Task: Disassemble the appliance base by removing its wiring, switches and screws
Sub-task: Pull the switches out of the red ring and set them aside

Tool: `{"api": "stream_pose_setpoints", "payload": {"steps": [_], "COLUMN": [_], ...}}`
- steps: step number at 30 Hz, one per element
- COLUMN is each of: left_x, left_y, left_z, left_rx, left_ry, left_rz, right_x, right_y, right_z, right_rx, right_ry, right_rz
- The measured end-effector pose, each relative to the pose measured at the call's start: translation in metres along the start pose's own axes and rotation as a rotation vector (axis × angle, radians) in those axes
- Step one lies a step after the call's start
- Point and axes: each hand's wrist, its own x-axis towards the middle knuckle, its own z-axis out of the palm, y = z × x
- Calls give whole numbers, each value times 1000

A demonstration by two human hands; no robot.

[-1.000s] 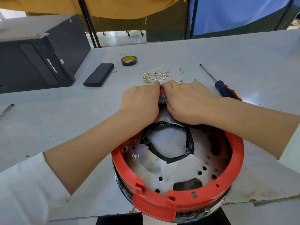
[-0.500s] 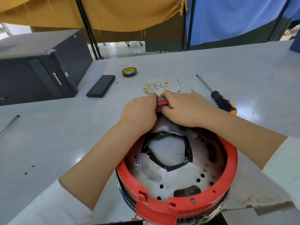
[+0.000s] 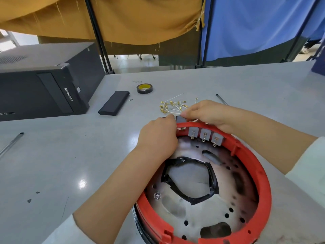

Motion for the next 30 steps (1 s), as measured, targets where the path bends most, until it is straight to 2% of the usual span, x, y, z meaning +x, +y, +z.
{"api": "stream_pose_setpoints", "payload": {"steps": [3, 5, 7, 10, 12, 16, 22, 26, 30], "left_x": [-1, -4, -6, -7, -6, -6, -2, -4, -2], "left_y": [1, 0, 0, -1, -2, -4, -2, 1, 2], "left_z": [-3, -4, -2, 3, 5, 6, 2, -7, -8], "left_rx": [24, 60, 77, 71, 62, 22, 25, -44, -69], "left_ry": [-31, -34, -12, 7, 16, 23, -19, -85, -83], "left_rz": [22, 72, 122, 150, 149, 153, 108, 10, -98], "right_x": [14, 24, 31, 46, 56, 68, 57, 29, -5], "right_y": [-4, -7, -10, -12, -13, -13, -7, -11, -3], "right_z": [-5, -9, -7, 4, 11, 18, 9, -5, -14], "right_rx": [158, 137, -62, -618, -800, -853, -827, -645, -525], "right_ry": [19, -42, -92, -90, -71, -91, -18, -15, 27], "right_rz": [23, -6, -59, -211, -260, -192, -259, -287, -322]}}
